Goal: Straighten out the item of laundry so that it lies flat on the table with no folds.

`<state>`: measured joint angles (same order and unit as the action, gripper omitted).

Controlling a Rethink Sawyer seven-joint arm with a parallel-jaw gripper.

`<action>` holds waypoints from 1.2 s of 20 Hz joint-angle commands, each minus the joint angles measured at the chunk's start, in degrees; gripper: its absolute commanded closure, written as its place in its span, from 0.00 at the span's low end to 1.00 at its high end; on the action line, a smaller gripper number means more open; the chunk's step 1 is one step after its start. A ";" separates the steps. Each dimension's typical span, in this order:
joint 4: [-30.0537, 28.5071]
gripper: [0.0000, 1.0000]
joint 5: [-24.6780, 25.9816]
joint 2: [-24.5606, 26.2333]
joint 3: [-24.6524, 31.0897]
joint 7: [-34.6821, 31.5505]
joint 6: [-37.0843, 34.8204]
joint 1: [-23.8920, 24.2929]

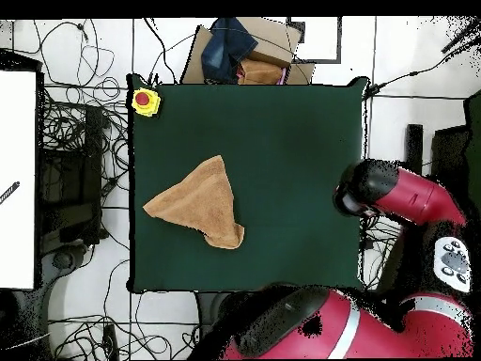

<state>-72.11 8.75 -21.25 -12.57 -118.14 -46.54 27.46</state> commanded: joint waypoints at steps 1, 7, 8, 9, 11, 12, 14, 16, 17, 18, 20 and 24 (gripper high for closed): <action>-9.45 0.00 -2.01 -0.48 6.95 -2.00 -1.81 -2.37; -10.67 0.00 0.06 -0.91 7.34 0.37 -2.13 -5.11; -11.26 0.00 0.54 -1.16 7.82 1.71 -1.69 -5.04; -11.77 0.00 0.71 -1.21 8.47 2.90 -1.52 -4.92; -12.76 0.00 0.89 -1.41 10.14 5.26 -0.52 -4.57; -13.25 0.00 1.13 -1.50 11.21 6.75 0.23 -4.24; -13.60 0.00 1.56 -1.58 11.89 7.02 1.19 -3.90; -13.96 0.00 1.99 -1.65 12.57 7.28 2.16 -3.56; -13.60 0.00 2.45 -1.20 12.54 6.74 2.99 -4.00; -13.45 0.00 2.36 -0.59 13.28 6.33 3.28 -3.93; -13.79 0.00 1.51 -0.18 14.58 5.00 3.86 -4.24; -14.48 0.00 0.28 -0.40 15.42 1.26 4.16 -5.51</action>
<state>-80.90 8.31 -22.82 -4.33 -118.14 -46.53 24.20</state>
